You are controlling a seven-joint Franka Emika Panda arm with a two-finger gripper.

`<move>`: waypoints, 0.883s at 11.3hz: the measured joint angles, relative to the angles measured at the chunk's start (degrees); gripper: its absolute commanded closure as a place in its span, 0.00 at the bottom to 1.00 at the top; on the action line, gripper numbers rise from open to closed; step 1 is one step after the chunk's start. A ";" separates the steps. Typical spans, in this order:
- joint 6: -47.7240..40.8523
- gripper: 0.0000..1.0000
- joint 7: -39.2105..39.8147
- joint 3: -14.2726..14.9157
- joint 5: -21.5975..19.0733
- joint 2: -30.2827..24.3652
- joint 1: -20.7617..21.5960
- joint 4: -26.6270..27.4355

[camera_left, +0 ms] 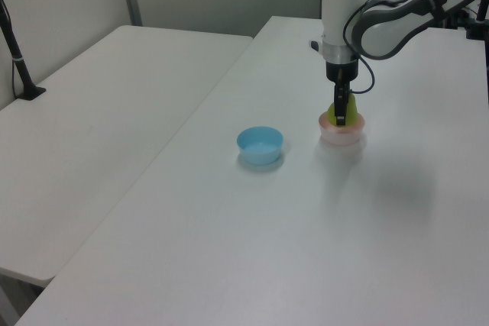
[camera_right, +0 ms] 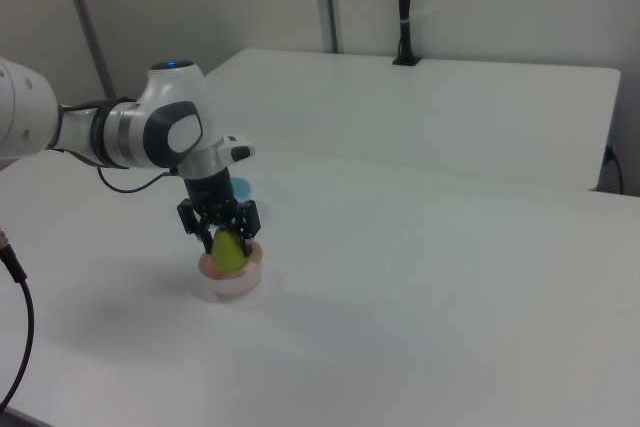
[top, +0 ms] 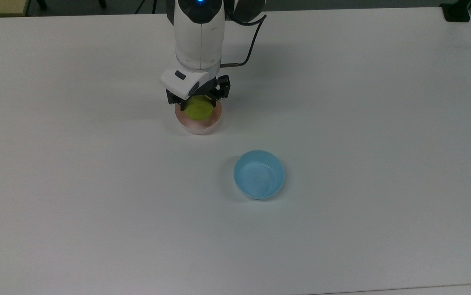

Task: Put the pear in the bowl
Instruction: 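Lower the pear into the pink bowl and open the gripper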

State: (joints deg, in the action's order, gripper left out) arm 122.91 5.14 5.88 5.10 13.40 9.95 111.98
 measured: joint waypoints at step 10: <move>0.55 0.00 -0.27 0.05 0.00 1.05 0.00 -0.46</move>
State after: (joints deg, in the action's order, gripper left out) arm 123.46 4.87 5.93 5.10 14.45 9.95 111.52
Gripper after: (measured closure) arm 0.000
